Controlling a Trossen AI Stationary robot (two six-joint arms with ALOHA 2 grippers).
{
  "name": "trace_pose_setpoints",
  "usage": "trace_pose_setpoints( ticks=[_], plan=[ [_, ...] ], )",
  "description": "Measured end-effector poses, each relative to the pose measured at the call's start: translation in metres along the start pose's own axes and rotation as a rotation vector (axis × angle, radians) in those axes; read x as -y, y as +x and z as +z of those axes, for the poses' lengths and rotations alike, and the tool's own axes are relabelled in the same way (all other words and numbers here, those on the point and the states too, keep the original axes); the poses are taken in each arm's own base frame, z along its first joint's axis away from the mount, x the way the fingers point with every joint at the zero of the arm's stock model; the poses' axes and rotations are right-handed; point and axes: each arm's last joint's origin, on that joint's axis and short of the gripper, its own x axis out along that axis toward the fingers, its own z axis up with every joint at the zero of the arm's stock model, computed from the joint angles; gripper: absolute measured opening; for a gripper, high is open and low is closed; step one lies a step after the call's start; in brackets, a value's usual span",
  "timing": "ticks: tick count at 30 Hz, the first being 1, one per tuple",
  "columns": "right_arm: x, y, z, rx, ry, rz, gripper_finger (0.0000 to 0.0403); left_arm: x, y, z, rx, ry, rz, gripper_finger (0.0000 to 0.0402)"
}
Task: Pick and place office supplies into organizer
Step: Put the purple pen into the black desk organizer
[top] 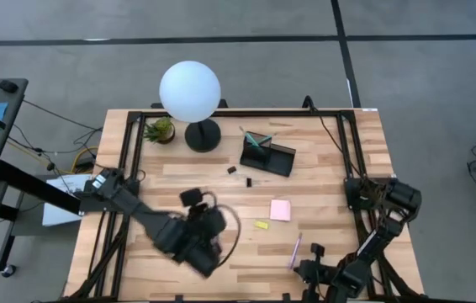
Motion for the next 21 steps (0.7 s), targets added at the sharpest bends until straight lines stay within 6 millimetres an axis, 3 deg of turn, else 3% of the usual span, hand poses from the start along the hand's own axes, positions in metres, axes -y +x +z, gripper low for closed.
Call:
trace_pose_setpoints(
  ticks=[7, 15, 21],
  plan=[
    [0.017, 0.022, 0.028, 0.019, -0.079, -0.096, 0.0, -0.004, -0.013, -0.04, 0.106, -0.107, 0.079, 0.0107],
    [0.03, 0.039, 0.051, 0.005, -0.132, -0.124, 0.0, -0.016, 0.009, -0.111, 0.127, -0.288, 0.141, 0.0107],
    [0.022, 0.016, 0.072, 0.175, -0.286, -0.086, 0.0, 0.014, 0.036, -0.149, 0.276, -0.455, -0.022, 0.0107]
  ],
)
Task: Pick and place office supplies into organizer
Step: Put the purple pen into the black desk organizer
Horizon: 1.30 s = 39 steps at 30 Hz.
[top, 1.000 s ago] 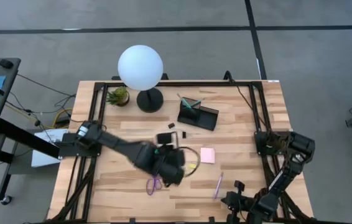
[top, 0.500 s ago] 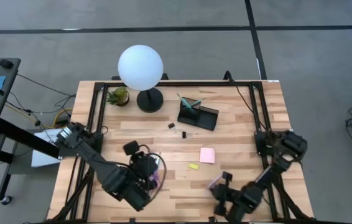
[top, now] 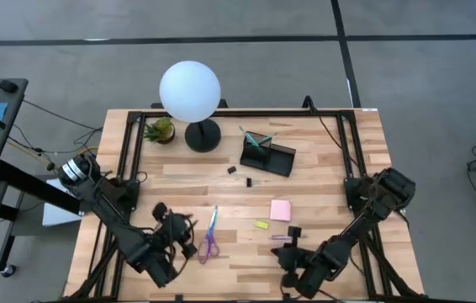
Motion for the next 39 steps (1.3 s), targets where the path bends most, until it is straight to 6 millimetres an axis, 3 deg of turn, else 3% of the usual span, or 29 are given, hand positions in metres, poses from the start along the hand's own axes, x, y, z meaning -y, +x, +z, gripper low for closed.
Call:
trace_pose_setpoints(
  ticks=[4, 8, 11, 13, 20, 25, 30, 39],
  plan=[
    [0.015, -0.04, 0.026, 0.144, -0.045, -0.026, 0.0, 0.018, 0.007, -0.02, 0.075, -0.132, -0.167, 0.0107],
    [0.044, -0.09, 0.036, 0.21, -0.074, -0.077, 0.0, 0.034, 0.008, -0.022, 0.137, -0.183, -0.297, 0.0107],
    [0.073, -0.117, 0.023, 0.236, -0.019, -0.104, 0.0, 0.047, 0.006, -0.014, 0.165, -0.168, -0.384, 0.0107],
    [0.088, -0.125, 0.004, 0.266, 0.041, -0.075, 0.0, 0.053, 0.003, -0.008, 0.203, -0.144, -0.421, 0.0107],
    [0.106, -0.109, -0.094, 0.411, 0.18, 0.156, 0.0, 0.058, 0.001, 0.003, 0.298, -0.079, -0.413, 0.0107],
    [0.117, -0.094, -0.134, 0.521, 0.208, 0.303, 0.0, 0.057, 0.005, 0.005, 0.285, -0.081, -0.417, 0.0107],
    [0.126, -0.085, -0.145, 0.528, 0.256, 0.386, 0.0, 0.057, 0.008, 0.006, 0.277, -0.083, -0.421, 0.0107],
    [0.13, -0.072, -0.138, 0.481, 0.233, 0.395, 0.0, 0.057, 0.011, 0.008, 0.272, -0.082, -0.417, 0.0107]
  ],
)
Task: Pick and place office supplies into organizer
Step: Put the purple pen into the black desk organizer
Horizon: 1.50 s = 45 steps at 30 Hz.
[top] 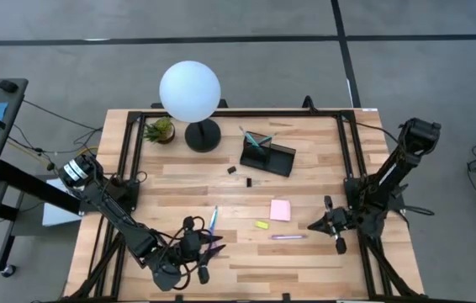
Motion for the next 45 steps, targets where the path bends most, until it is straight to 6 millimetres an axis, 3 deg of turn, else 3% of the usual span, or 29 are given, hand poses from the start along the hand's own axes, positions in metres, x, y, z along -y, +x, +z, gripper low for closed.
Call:
trace_pose_setpoints(
  ticks=[12, 23, 28, 36, 45],
  plan=[
    [0.007, 0.011, 0.002, -0.08, 0.018, 0.077, 0.0006, 0.0, 0.0, -0.001, -0.01, 0.006, -0.007, 0.0107],
    [0.01, 0.014, 0.0, -0.124, 0.014, 0.108, 0.0135, 0.0, 0.0, -0.001, -0.017, -0.039, -0.014, 0.0107],
    [0.01, 0.013, -0.002, -0.142, -0.002, 0.101, 0.0172, 0.0, 0.0, -0.001, -0.014, -0.036, -0.007, 0.0107],
    [0.001, 0.025, -0.01, -0.19, -0.073, 0.029, 0.017, -0.001, 0.001, -0.001, -0.011, -0.042, 0.0, 0.0107],
    [-0.01, 0.048, -0.033, -0.261, -0.251, -0.089, 0.0164, -0.002, 0.002, -0.001, -0.019, -0.037, 0.0, 0.0107]
  ],
)
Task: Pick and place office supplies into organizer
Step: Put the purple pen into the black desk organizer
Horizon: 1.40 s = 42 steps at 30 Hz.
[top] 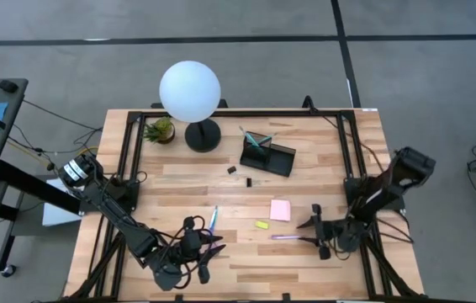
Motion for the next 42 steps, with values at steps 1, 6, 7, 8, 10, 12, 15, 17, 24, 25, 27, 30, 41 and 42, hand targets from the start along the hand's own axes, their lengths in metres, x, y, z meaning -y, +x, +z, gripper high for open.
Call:
trace_pose_setpoints(
  ticks=[1, 6, 7, 8, 10, 12, 15, 17, 24, 25, 27, 30, 41, 42],
  plan=[
    [-0.001, 0.002, -0.001, 0.008, -0.011, -0.005, 0.0164, 0.0, 0.0, 0.0, -0.001, 0.0, -0.001, 0.0107],
    [-0.003, 0.012, -0.011, 0.017, 0.033, -0.004, 0.0164, 0.0, 0.0, 0.0, -0.003, 0.0, -0.002, 0.0107],
    [-0.004, 0.014, -0.013, 0.023, 0.048, -0.01, 0.0164, 0.0, 0.0, 0.0, -0.003, 0.0, -0.002, 0.0107],
    [-0.004, 0.015, -0.015, 0.03, 0.063, -0.015, 0.0164, 0.0, 0.0, 0.0, -0.003, 0.0, -0.002, 0.0107],
    [-0.006, 0.019, -0.02, 0.042, 0.087, -0.018, 0.0162, 0.0, 0.0, 0.0, -0.003, 0.0, -0.002, 0.0107],
    [-0.006, 0.021, -0.024, 0.067, 0.103, -0.024, 0.0159, 0.0, 0.0, 0.0, -0.004, 0.0, -0.003, 0.0107],
    [-0.009, 0.023, -0.029, 0.099, 0.118, -0.02, 0.0154, 0.0, 0.0, 0.0, -0.004, 0.001, -0.003, 0.0107],
    [-0.01, 0.023, -0.033, 0.117, 0.122, -0.015, 0.0152, 0.0, 0.0, 0.0, -0.004, 0.0, -0.003, 0.0107],
    [-0.02, 0.025, -0.036, 0.151, 0.126, 0.026, 0.0136, 0.0, 0.0, 0.0, -0.003, 0.001, -0.001, 0.0107],
    [-0.022, 0.026, -0.036, 0.153, 0.127, 0.027, 0.0132, 0.0, 0.0, 0.0, -0.003, 0.0, -0.001, 0.0107],
    [-0.025, 0.028, -0.034, 0.157, 0.123, 0.034, 0.0121, 0.0, 0.001, 0.0, -0.002, -0.01, 0.001, 0.0107],
    [-0.028, 0.031, -0.032, 0.161, 0.123, 0.042, 0.0101, 0.0, 0.001, 0.0, -0.001, -0.014, 0.001, 0.0107],
    [-0.025, 0.036, -0.027, 0.163, 0.173, 0.077, 0.0017, 0.0, 0.001, 0.0, -0.003, -0.018, 0.0, 0.0107],
    [-0.025, 0.036, -0.027, 0.163, 0.174, 0.074, 0.0018, 0.0, 0.001, 0.0, -0.003, -0.018, 0.0, 0.0107]
  ],
)
